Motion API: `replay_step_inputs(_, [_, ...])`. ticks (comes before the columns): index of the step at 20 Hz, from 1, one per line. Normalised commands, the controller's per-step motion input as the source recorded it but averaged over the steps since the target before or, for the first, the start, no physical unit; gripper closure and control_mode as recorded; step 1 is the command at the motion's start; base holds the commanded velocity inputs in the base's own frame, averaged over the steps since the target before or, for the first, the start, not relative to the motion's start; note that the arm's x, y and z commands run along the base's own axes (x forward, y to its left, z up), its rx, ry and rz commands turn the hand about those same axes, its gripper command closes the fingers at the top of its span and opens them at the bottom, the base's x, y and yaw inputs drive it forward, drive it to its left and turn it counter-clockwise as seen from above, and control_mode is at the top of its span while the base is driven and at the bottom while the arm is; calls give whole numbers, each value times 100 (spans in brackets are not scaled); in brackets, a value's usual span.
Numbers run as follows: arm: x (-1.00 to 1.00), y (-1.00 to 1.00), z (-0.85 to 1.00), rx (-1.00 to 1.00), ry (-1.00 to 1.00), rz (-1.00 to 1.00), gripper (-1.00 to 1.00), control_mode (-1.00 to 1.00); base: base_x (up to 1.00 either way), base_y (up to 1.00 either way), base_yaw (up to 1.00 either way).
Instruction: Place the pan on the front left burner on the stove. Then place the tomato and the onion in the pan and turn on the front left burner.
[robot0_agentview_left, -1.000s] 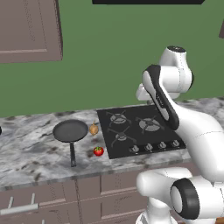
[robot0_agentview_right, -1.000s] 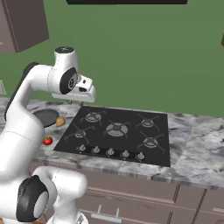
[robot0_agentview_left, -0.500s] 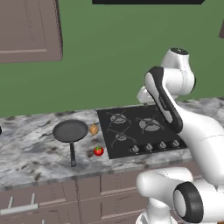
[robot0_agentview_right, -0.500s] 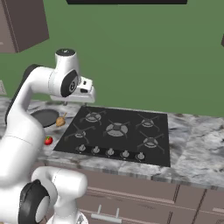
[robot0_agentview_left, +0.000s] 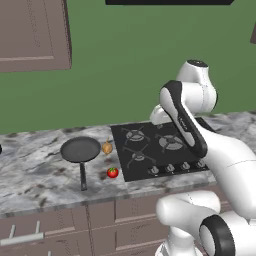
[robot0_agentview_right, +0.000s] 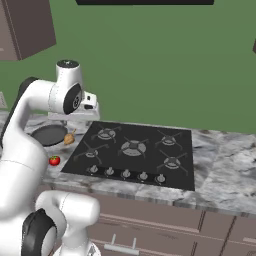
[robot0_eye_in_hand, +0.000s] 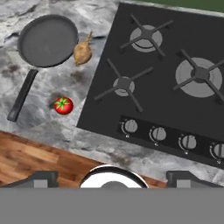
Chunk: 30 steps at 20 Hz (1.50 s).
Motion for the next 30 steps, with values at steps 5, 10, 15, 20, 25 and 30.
replay_step_inputs(5, [-4,49,-7,0,20,0,-100,-100,0,0,0])
replay_step_inputs(10, [-1,55,-9,0,16,0,-100,-100,0,0,0])
replay_step_inputs(15, [-15,62,-16,0,9,0,-100,-100,0,0,0])
replay_step_inputs(20, [-29,60,-24,0,5,1,-100,-100,0,0,0])
replay_step_inputs(25, [-20,58,-20,0,4,0,-100,-100,0,0,0])
replay_step_inputs(30, [-3,46,-19,0,3,0,-100,-100,0,0,0])
